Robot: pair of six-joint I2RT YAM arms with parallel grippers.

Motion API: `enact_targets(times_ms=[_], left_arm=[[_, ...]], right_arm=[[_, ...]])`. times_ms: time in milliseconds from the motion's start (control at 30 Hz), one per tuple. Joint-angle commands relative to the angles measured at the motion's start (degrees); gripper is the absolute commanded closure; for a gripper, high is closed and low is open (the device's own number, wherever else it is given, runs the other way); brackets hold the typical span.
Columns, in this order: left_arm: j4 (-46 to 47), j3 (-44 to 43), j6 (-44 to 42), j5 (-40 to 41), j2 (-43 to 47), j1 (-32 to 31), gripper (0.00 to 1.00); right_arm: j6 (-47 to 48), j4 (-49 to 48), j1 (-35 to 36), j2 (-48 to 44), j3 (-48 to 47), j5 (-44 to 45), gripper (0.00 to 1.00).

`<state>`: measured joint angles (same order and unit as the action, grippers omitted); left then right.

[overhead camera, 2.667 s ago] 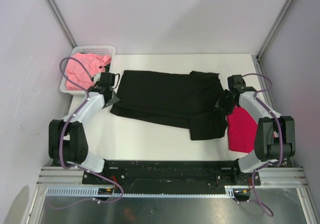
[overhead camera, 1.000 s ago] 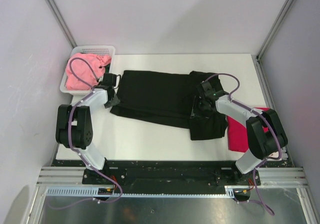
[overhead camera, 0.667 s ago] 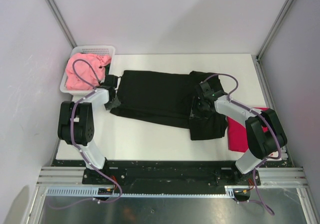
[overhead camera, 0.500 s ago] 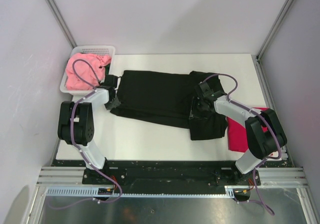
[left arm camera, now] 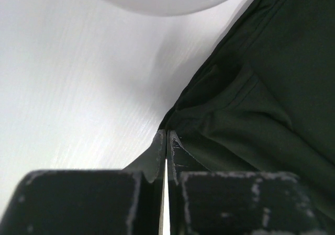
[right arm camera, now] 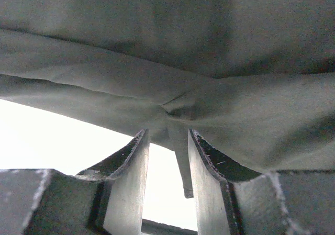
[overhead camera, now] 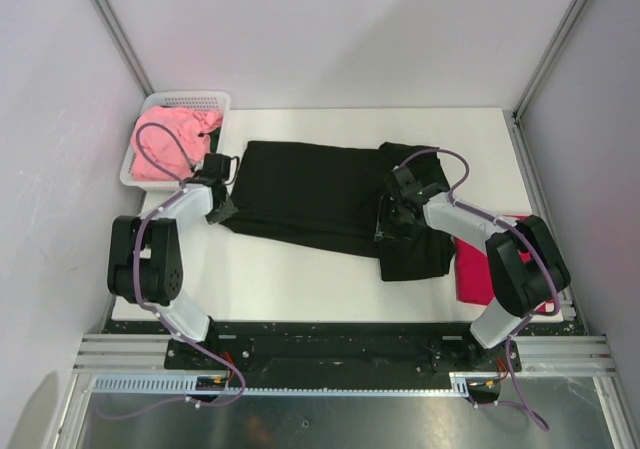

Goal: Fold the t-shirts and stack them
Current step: Fold the flattened tshirt in 1/3 of the way

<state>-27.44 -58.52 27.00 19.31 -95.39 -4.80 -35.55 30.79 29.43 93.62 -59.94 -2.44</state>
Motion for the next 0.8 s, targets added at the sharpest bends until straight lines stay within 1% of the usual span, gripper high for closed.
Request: enact_targets(times_ms=[0,233,300,333,367,400,433,467,533,600,700,767], left_arm=[[-0.4,1.3,1.5,2.1,4.4,1.0,1.0],[-0.7,2.4,2.6,1.6,3.0,1.3,1.0],[-0.8,2.4,2.7,1.3,2.4,1.3,0.97],[-0.8,2.4,2.7,1.1,2.2,1.4,0.94],[-0.8,2.3,2.7,0.9,2.2,1.4,0.87],[-0.8,2.3,2.6,0.7,2.3,1.4,0.77],[-0.9,2.2,2.5,0.5,2.7,1.5,0.7],[-0.9,2.1,2.3,0.3,3.4,1.5,0.65],[-0.9,1.7,2.2,-0.3,5.1,1.5,0.58],[-0.9,1.2,1.8,-1.1,7.1,1.5,0.53],[-0.9,1.2,0.7,-3.3,11.4,0.5,0.48],[-0.9,1.5,0.1,-5.9,14.6,-1.8,0.48]], right_arm=[[0.4,-2.9,1.6,0.9,-2.0,-0.4,0.6],[1.3,-3.6,5.0,3.6,-3.8,0.0,0.6],[1.3,-3.5,5.4,3.9,-4.0,0.4,0.6],[1.3,-3.2,5.5,3.9,-4.1,0.7,0.6],[1.2,-2.6,5.4,3.6,-4.1,1.1,0.6],[1.1,-1.7,5.3,2.9,-4.1,1.8,0.6],[1.1,-0.8,5.2,1.9,-4.1,3.3,0.6],[1.3,0.5,5.1,0.3,-4.1,5.3,0.6],[1.3,3.6,4.8,-3.2,-3.8,9.2,0.59],[0.5,6.5,3.8,-7.3,-2.6,11.4,0.58],[-1.6,9.5,0.5,-15.6,2.2,12.8,0.57],[-3.3,11.7,-2.9,-22.2,6.5,12.9,0.56]])
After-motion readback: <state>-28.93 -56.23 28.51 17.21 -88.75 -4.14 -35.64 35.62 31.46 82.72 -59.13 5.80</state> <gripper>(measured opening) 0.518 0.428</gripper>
